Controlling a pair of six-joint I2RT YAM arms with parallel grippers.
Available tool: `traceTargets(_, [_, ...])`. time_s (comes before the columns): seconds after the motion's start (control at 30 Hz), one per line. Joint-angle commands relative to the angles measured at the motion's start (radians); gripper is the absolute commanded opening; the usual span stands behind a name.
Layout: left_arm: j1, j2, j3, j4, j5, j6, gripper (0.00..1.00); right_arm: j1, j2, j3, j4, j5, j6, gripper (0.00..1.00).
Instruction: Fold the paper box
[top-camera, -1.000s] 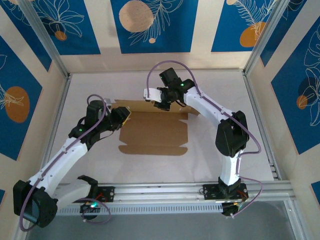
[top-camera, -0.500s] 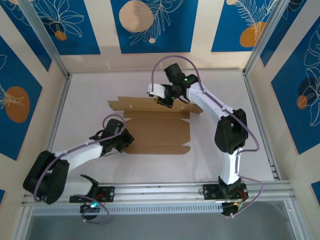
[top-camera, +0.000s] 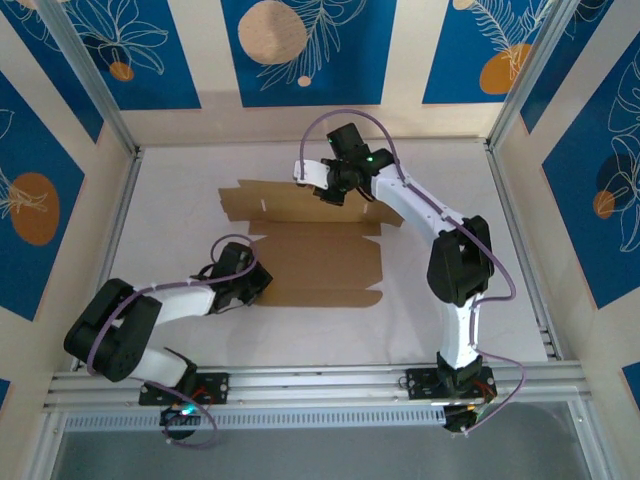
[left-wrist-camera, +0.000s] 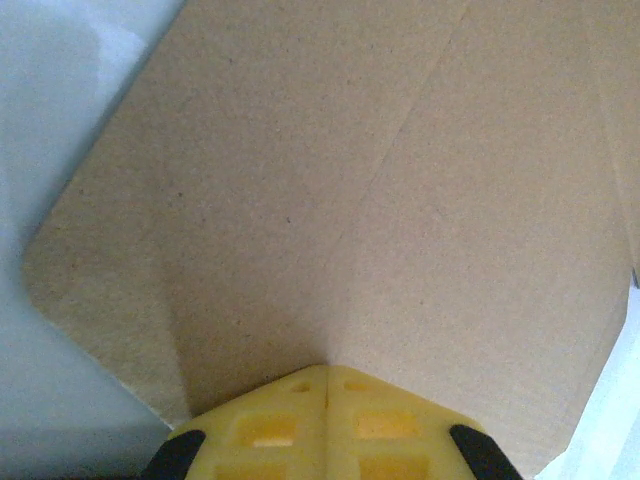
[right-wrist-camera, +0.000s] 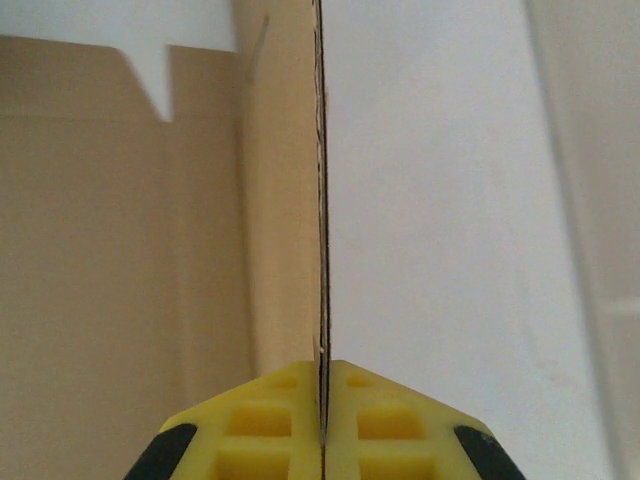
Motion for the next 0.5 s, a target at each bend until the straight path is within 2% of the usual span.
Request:
traceTargets(0.0, [-0.006, 0.057, -0.05, -0.122, 0.019, -0.01, 0.0, 0.019, 0.077, -0.062, 0.097, 0.188, -0.075, 0.0])
traceTargets(0.13, [-0.006, 0.071, -0.064, -0.097, 0.037, -0.016, 0.0, 0.05, 0.074, -0.172, 0.269, 0.304, -0.225, 0.0])
traceTargets(0.33, [-0.006, 0.06, -0.068, -0.094, 0.034, -0.01, 0.0, 0.09, 0.033, -0.441, 0.686, 0.396, -0.422, 0.0])
traceTargets(0.47, [-0.006, 0.037, -0.071, -0.097, 0.023, -0.006, 0.0, 0.11, 0.075, -0.579, 1.056, 0.458, -0.614, 0.0])
